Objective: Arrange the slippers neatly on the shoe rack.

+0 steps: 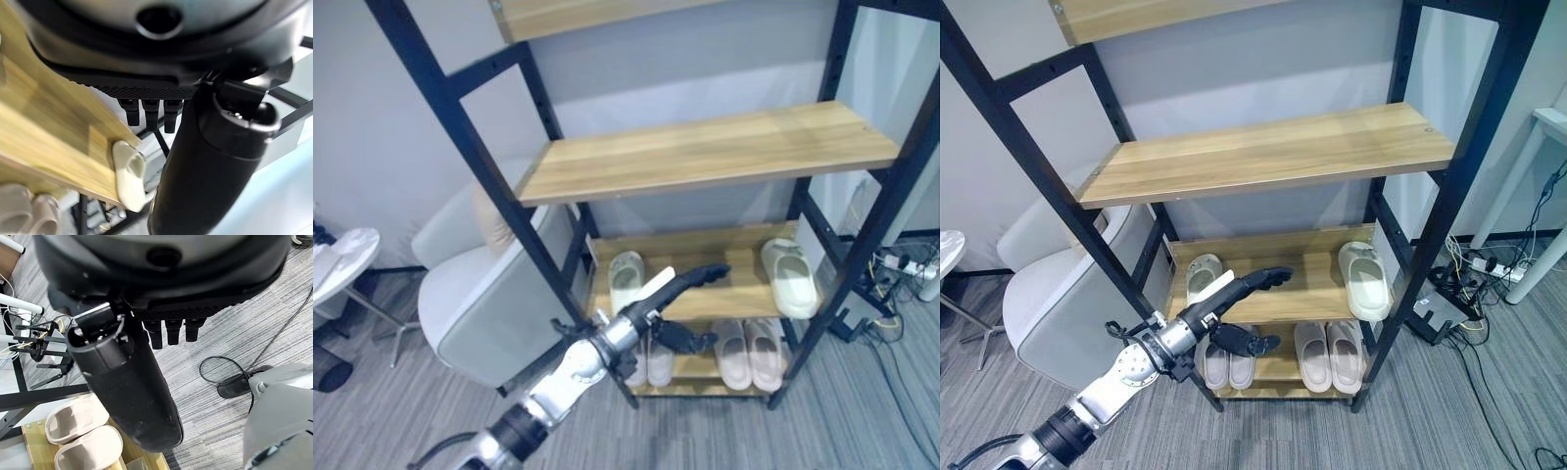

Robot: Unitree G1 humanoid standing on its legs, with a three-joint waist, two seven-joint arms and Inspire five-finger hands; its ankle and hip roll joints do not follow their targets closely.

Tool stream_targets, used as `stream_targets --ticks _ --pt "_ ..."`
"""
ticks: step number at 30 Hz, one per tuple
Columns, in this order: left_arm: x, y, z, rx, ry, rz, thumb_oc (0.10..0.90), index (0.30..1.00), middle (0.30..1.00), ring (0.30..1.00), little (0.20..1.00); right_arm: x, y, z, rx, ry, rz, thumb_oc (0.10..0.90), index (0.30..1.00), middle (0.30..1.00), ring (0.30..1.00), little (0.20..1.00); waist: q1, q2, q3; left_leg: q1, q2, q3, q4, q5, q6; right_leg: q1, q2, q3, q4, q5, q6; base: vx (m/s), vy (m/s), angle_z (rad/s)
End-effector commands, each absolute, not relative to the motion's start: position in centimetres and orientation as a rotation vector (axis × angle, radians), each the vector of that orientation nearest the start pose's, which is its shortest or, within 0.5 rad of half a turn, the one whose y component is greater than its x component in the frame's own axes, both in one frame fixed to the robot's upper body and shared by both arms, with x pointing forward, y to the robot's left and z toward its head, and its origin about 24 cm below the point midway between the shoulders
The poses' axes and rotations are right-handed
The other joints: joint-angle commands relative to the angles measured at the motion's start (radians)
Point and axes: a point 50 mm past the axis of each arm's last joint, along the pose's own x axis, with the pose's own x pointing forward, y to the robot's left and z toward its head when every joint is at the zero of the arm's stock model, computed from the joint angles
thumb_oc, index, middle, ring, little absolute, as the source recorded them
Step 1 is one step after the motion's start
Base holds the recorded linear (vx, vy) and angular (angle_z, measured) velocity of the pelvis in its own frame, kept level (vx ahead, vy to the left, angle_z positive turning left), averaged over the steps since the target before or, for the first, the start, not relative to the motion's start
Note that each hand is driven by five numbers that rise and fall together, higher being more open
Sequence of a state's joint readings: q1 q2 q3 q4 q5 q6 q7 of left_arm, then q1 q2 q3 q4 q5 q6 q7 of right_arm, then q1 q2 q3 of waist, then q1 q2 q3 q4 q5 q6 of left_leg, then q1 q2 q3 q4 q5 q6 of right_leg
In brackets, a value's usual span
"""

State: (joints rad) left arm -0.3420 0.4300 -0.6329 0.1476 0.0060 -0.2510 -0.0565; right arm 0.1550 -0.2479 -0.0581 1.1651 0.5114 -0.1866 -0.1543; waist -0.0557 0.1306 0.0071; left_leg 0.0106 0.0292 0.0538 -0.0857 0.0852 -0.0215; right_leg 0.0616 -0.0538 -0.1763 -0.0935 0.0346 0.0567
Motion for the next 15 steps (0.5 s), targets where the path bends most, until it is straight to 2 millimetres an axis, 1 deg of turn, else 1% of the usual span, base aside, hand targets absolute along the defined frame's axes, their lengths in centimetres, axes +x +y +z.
stream_targets --ticks 1,2,3,4,5,6,7,8,9,15 --pt "30.2 7.6 14.0 0.602 -0.640 -0.555 0.800 0.900 0.900 0.900 0.900 6.8 -28.2 -14.4 0.096 0.944 -0.732 0.800 0.900 0.900 0.900 0.900 0.006 -0.053 0.003 0.024 -0.005 0.014 -0.002 -0.101 -0.044 -0.018 -0.057 0.015 0.006 -0.026 0.101 0.06 -0.031 -0.06" --pt "30.5 8.0 13.9 0.651 -0.637 -0.542 0.800 0.900 0.900 0.900 0.900 6.8 -28.1 -14.5 0.097 0.949 -0.732 0.800 0.900 0.900 0.900 0.900 0.006 -0.052 0.003 0.027 -0.004 0.014 -0.002 -0.109 -0.045 -0.015 -0.054 0.017 0.006 -0.034 0.103 0.03 -0.043 -0.13" --pt "30.9 8.8 13.6 0.698 -0.614 -0.520 0.800 0.900 0.900 0.900 0.900 6.5 -28.0 -14.6 0.099 0.958 -0.733 0.800 0.900 0.900 0.900 0.900 0.005 -0.051 0.005 0.027 -0.003 0.019 -0.002 -0.108 -0.045 -0.016 -0.054 0.017 0.006 -0.035 0.102 0.11 -0.054 -0.14" --pt "31.3 10.2 13.4 0.776 -0.599 -0.471 0.800 0.900 0.900 0.900 0.900 6.1 -27.8 -14.8 0.105 0.971 -0.733 0.800 0.900 0.900 0.900 0.900 0.003 -0.050 0.004 0.029 -0.003 0.023 -0.002 -0.109 -0.045 -0.015 -0.052 0.020 0.006 -0.037 0.099 0.04 -0.041 -0.16" --pt "31.2 10.3 13.4 0.778 -0.600 -0.469 0.800 0.900 0.900 0.900 0.900 6.1 -27.8 -14.8 0.105 0.970 -0.732 0.800 0.900 0.900 0.900 0.900 0.002 -0.051 0.007 0.025 -0.004 0.024 -0.002 -0.101 -0.044 -0.019 -0.053 0.020 0.006 -0.029 0.098 0.07 -0.037 -0.15" --pt "31.3 11.0 13.0 0.793 -0.576 -0.448 0.800 0.900 0.900 0.900 0.900 6.0 -27.8 -14.8 0.107 0.973 -0.734 0.800 0.900 0.900 0.900 0.900 0.002 -0.051 0.008 0.032 -0.003 0.024 -0.002 -0.110 -0.045 -0.014 -0.051 0.022 0.006 -0.038 0.098 0.00 -0.018 -0.11" --pt "31.2 11.6 12.9 0.802 -0.566 -0.427 0.800 0.900 0.900 0.900 0.900 5.9 -27.7 -14.8 0.109 0.978 -0.735 0.800 0.900 0.900 0.900 0.900 0.002 -0.051 0.010 0.029 -0.003 0.026 -0.002 -0.102 -0.044 -0.018 -0.052 0.023 0.006 -0.031 0.095 0.06 -0.019 -0.08" --pt "31.2 11.7 12.8 0.802 -0.565 -0.427 0.800 0.900 0.900 0.900 0.900 5.9 -27.7 -14.8 0.108 0.980 -0.735 0.800 0.900 0.900 0.900 0.900 0.002 -0.051 0.009 0.034 -0.002 0.026 -0.002 -0.111 -0.045 -0.014 -0.051 0.024 0.006 -0.039 0.096 0.05 -0.020 -0.03" --pt "31.4 13.2 12.4 0.857 -0.539 -0.362 0.800 0.900 0.900 0.900 0.900 5.2 -27.3 -15.1 0.103 1.007 -0.718 0.800 0.900 0.900 0.900 0.900 0.001 -0.051 0.014 0.040 -0.001 0.030 -0.002 -0.114 -0.045 -0.010 -0.050 0.026 0.006 -0.042 0.094 0.08 -0.022 -0.06" --pt "32.0 16.0 11.6 1.028 -0.492 -0.236 0.800 0.900 0.900 0.900 0.900 4.6 -27.7 -15.1 0.101 1.026 -0.739 0.800 0.900 0.900 0.900 0.900 -0.008 -0.048 0.019 0.049 0.002 0.037 -0.002 -0.121 -0.047 -0.005 -0.046 0.032 0.006 -0.049 0.089 0.05 -0.020 -0.09"
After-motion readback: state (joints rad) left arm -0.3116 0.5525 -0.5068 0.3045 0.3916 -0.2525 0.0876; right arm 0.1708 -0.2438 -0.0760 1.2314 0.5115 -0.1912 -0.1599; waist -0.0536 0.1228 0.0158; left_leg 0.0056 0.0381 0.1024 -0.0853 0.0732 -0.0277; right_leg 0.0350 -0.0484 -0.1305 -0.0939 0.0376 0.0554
